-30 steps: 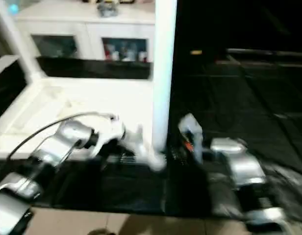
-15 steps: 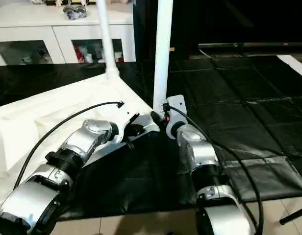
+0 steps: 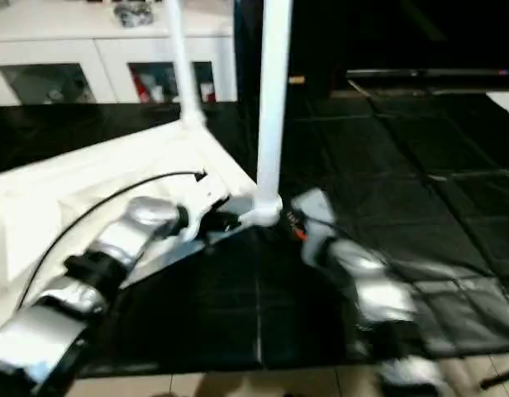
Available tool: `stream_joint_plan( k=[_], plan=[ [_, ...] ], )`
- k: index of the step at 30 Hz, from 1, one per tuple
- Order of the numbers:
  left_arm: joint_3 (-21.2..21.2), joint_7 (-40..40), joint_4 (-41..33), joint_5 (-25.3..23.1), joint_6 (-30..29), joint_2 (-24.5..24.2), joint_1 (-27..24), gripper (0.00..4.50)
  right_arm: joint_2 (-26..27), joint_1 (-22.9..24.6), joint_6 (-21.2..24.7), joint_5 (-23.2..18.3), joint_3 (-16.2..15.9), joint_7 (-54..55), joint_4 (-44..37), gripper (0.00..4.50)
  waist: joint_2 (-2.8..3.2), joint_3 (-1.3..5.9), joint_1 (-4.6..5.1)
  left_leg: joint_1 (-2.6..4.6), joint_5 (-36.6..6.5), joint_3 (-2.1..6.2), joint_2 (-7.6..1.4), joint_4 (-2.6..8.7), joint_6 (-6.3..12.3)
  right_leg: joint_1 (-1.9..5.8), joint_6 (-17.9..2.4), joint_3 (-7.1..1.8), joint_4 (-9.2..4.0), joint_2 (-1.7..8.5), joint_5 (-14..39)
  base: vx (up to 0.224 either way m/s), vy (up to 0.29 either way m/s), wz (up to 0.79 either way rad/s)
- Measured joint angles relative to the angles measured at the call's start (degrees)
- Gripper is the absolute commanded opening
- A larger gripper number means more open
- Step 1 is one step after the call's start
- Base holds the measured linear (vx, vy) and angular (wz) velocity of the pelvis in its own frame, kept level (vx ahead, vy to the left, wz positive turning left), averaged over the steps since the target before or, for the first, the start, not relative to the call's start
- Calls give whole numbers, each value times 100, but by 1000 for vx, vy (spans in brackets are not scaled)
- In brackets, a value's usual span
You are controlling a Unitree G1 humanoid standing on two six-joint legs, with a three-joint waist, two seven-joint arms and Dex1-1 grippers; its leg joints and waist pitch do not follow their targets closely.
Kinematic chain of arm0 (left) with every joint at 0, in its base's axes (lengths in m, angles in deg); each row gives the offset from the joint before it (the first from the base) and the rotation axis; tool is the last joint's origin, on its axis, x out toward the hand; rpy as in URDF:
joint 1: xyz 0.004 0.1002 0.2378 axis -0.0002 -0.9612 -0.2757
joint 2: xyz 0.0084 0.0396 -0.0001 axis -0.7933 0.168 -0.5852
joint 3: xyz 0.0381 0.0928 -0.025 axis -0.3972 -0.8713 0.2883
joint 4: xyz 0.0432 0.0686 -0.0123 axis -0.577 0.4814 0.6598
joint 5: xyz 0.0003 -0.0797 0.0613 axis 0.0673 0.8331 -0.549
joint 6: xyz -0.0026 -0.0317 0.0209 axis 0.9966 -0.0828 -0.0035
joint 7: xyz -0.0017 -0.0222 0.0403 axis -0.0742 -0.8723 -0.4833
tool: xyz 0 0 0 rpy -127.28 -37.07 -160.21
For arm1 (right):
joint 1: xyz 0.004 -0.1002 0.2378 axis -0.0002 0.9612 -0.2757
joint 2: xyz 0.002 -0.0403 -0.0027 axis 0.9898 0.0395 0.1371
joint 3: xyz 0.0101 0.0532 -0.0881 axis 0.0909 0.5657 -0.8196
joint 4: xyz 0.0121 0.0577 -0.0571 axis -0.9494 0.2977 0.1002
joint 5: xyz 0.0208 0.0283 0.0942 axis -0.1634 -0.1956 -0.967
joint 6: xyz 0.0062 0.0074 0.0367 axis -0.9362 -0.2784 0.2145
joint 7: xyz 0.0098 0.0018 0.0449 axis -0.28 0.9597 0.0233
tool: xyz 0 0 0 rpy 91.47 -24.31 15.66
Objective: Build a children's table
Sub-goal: Rotate leg to tighten
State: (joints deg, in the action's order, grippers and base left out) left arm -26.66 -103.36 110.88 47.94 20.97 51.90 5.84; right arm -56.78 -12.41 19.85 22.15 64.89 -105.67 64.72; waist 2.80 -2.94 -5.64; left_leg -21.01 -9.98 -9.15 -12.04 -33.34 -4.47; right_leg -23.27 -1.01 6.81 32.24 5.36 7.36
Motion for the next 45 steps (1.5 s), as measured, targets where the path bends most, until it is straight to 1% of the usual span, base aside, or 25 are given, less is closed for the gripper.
stream_joint_plan(
  k=[2, 3, 5, 9, 11, 13, 14, 16, 17, 18, 20, 21, 24, 26, 27, 28, 29, 31, 35, 37, 40, 42, 45],
  plan=[
    [-42, -372, -62, 40, 98, -165, -50, 0, -242, 29, 2, -116, 65, -373, -115, 434, -2, -1, -26, 0, -2, -2, -2, -13, -3, 2, 11, -1, 0, 2, 7, 0, 0, 0],
    [-76, -545, -74, 39, 181, -240, -63, 0, -320, 28, 12, -170, 81, -557, -186, 434, -2, 0, -40, 0, -2, -8, -2, -18, -3, 3, 13, -4, 0, 3, 7, 0, 0, 0],
    [-125, -729, -99, 38, 285, -295, -74, 0, -328, 28, 27, -215, 72, -761, -255, 448, -7, 1, -68, 3, -2, -15, -2, -21, -3, 6, 13, -6, 0, 7, 8, 0, 0, 0],
    [-310, -1527, -265, 145, 621, -566, -196, 0, -731, 27, 5, -352, -213, -1688, -401, 448, -24, -4, -119, 2, -2, -48, -4, -23, -3, 6, 15, -23, 1, 18, 9, 0, 0, 0],
    [-352, -1761, -305, 164, 693, -646, -222, 0, -807, 24, 2, -390, -313, -1969, -453, 448, -43, 2, -132, 3, -2, -50, -3, -23, -2, 9, 16, -28, 2, 18, 9, 0, 0, 0],
    [-405, -1940, -371, 158, 748, -692, -225, 0, -808, 6, 28, -411, -481, -2253, -471, 448, -53, 1, -157, 2, -2, -52, -3, -24, -2, 9, 16, -32, 2, 18, 9, 0, 0, 0],
    [-446, -2024, -404, 153, 779, -712, -228, 0, -807, -8, 36, -411, -563, -2359, -467, 431, -53, 1, -170, 2, -2, -54, -3, -26, -2, 9, 16, -37, 3, 18, 9, 0, 0, 0],
    [-531, -2225, -456, 146, 860, -768, -240, 0, -767, -162, 45, -384, -735, -2573, -344, 413, -57, -2, -183, 2, -2, -59, -2, -28, -2, 7, 16, -45, 8, 18, 10, 0, 0, 0],
    [-564, -2285, -459, 142, 898, -782, -240, 0, -737, -254, 44, -378, -775, -2624, -260, 409, -60, -2, -193, 3, -2, -59, -2, -29, -2, 7, 16, -46, 8, 18, 10, 0, 0, 0],
    [-577, -2326, -491, 137, 942, -783, -242, 0, -730, -313, 38, -368, -798, -2669, -220, 400, -64, 0, -237, 3, -2, -60, -2, -29, -2, 8, 17, -48, 9, 18, 10, 0, 0, 0],
    [-620, -2390, -515, 132, 994, -790, -246, 0, -659, -451, 29, -332, -829, -2752, -59, 370, -76, 1, -266, 2, -2, -62, -2, -29, -2, 8, 19, -54, 16, 17, 11, 0, 0, 0],
    [-635, -2442, -527, 133, 1018, -791, -247, 0, -610, -517, 12, -320, -856, -2808, 52, 370, -86, 4, -277, 3, -2, -67, -2, -29, -2, 9, 27, -64, 26, 17, 16, 0, 0, 0],
    [-672, -2505, -568, 132, 1044, -788, -247, 0, -513, -627, 10, -312, -977, -2904, 239, 365, -113, 5, -279, 5, -2, -73, 3, -53, -2, 0, 58, -118, 91, 16, 45, 0, 0, 0],
    [-683, -2536, -589, 133, 1044, -786, -247, 0, -510, -629, 17, -313, -1024, -2955, 276, 332, -120, 5, -283, 1, -2, -75, 3, -51, -2, 1, 55, -126, 91, 16, 46, 0, 0, 0],
    [-687, -2552, -606, 129, 1044, -791, -250, 0, -510, -632, 28, -314, -1047, -3011, 297, 325, -126, 5, -281, 0, -2, -74, 3, -51, -2, 1, 55, -129, 92, 16, 46, 0, 0, 0],
    [-689, -2556, -616, 128, 1044, -794, -251, 0, -511, -632, 32, -314, -1052, -3043, 314, 315, -131, 4, -280, 0, -2, -74, 3, -51, -2, 1, 55, -130, 92, 16, 46, 0, 0, 0],
    [-690, -2560, -622, 128, 1044, -795, -254, 0, -513, -633, 38, -315, -1055, -3068, 326, 315, -138, 4, -279, -1, -2, -74, 3, -51, -2, 1, 55, -130, 91, 16, 46, 0, 0, 0],
    [-693, -2568, -634, 129, 1044, -799, -261, 0, -515, -666, 69, -318, -1061, -3138, 371, 288, -151, 6, -277, 0, -2, -74, 3, -51, -2, 1, 55, -131, 92, 16, 47, 0, 0, 0],
    [-710, -2585, -639, 128, 1044, -807, -263, 0, -518, -836, 93, -319, -1065, -3275, 518, 270, -168, 4, -277, 0, -2, -74, 3, -52, -2, 1, 55, -131, 93, 16, 47, 0, 0, 0],
    [-719, -2585, -639, 126, 1044, -806, -262, 0, -514, -875, 90, -319, -1064, -3317, 548, 245, -183, 5, -279, 1, -2, -74, 3, -51, -2, 1, 55, -130, 94, 16, 47, 0, 0, 0],
    [-709, -2579, -639, 125, 1040, -806, -262, 0, -491, -906, 79, -327, -1058, -3308, 655, 226, -189, 4, -278, 0, -2, -73, 4, -53, -2, 2, 55, -133, 93, 16, 47, 0, 0, 0],
    [-687, -2551, -640, 127, 944, -789, -262, 0, -479, -905, 135, -330, -1051, -3280, 646, 209, -190, 4, -275, 1, -2, -73, 4, -52, -2, 3, 55, -134, 94, 16, 46, 0, 0, 0],
    [-587, -2374, -643, 137, 664, -709, -262, 0, -444, -840, 354, -329, -978, -2950, 472, 204, -189, 4, -266, 6, -2, -73, 4, -52, -2, 4, 57, -134, 98, 15, 48, 0, 0, 0]
  ],
)
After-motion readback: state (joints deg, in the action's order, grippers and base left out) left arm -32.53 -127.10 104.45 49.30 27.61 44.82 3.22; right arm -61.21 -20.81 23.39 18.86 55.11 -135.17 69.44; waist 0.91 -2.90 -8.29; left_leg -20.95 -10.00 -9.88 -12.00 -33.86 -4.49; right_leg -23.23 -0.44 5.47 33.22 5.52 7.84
